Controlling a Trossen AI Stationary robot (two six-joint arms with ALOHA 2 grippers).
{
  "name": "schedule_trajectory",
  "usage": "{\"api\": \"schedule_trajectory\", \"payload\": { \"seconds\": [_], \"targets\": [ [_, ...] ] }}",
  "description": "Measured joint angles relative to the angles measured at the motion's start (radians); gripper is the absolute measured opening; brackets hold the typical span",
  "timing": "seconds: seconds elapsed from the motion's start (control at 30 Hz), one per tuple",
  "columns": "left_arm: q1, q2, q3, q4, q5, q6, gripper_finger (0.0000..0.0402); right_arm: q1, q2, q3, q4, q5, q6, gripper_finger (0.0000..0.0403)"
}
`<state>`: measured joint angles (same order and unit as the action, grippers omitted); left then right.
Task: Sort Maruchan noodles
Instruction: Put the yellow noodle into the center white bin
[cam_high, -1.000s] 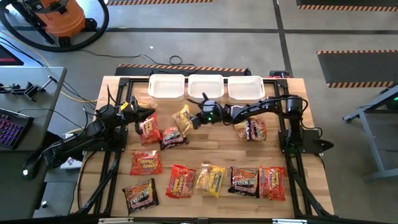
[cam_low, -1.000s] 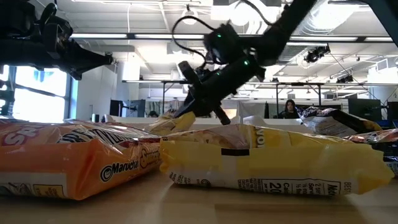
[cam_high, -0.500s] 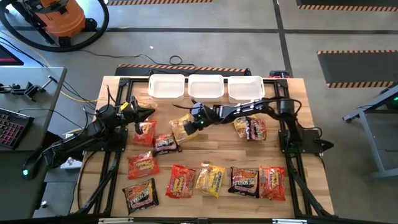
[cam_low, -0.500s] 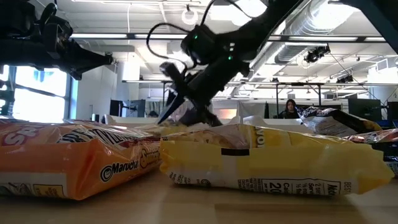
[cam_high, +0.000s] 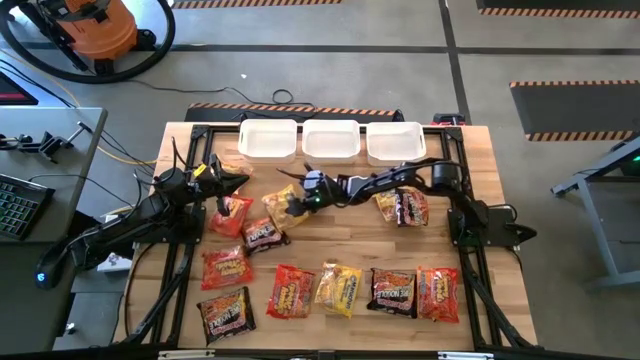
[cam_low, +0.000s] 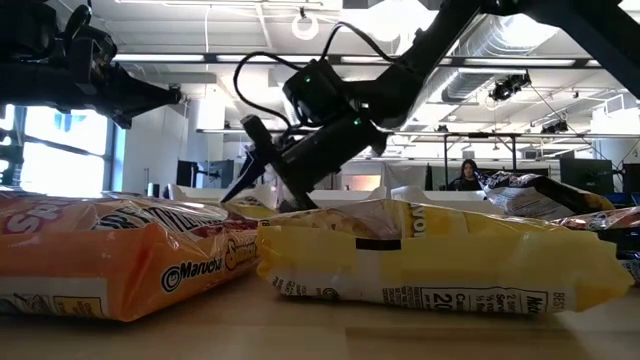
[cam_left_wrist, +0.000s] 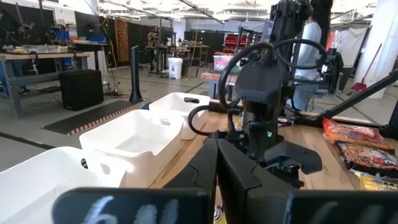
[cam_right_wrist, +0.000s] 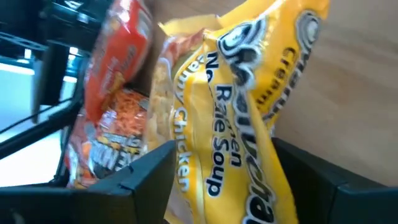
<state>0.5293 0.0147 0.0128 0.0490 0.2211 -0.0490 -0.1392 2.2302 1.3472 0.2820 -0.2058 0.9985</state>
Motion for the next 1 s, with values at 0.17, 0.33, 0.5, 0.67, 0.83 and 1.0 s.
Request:
{"api": "schedule_trajectory", "payload": {
  "seconds": [0.17,0.33,0.5,0.67,0.83,1.0],
  "targets": [
    [0.0,0.0,0.0,0.0,0.0,0.0,0.0003,0.005,0.003,-0.002,0.022,0.04,-0.041,0.0242],
    [0.0,0.0,0.0,0.0,0.0,0.0,0.0003,0.01,0.006,-0.002,0.022,0.041,-0.071,0.0168],
    [0.0,0.0,0.0,0.0,0.0,0.0,0.0003,0.011,0.008,-0.004,0.034,0.019,-0.098,0.0052],
    [0.0,0.0,0.0,0.0,0.0,0.0,0.0003,0.011,0.008,-0.001,0.054,0.004,-0.137,0.001],
    [0.0,0.0,0.0,0.0,0.0,0.0,0.0003,0.009,0.011,0.089,-0.043,0.011,-0.217,0.0002],
    [0.0,0.0,0.0,0.0,0.0,0.0,0.0003,0.009,0.011,0.229,-0.258,0.05,-0.317,0.0001]
  ]
}}
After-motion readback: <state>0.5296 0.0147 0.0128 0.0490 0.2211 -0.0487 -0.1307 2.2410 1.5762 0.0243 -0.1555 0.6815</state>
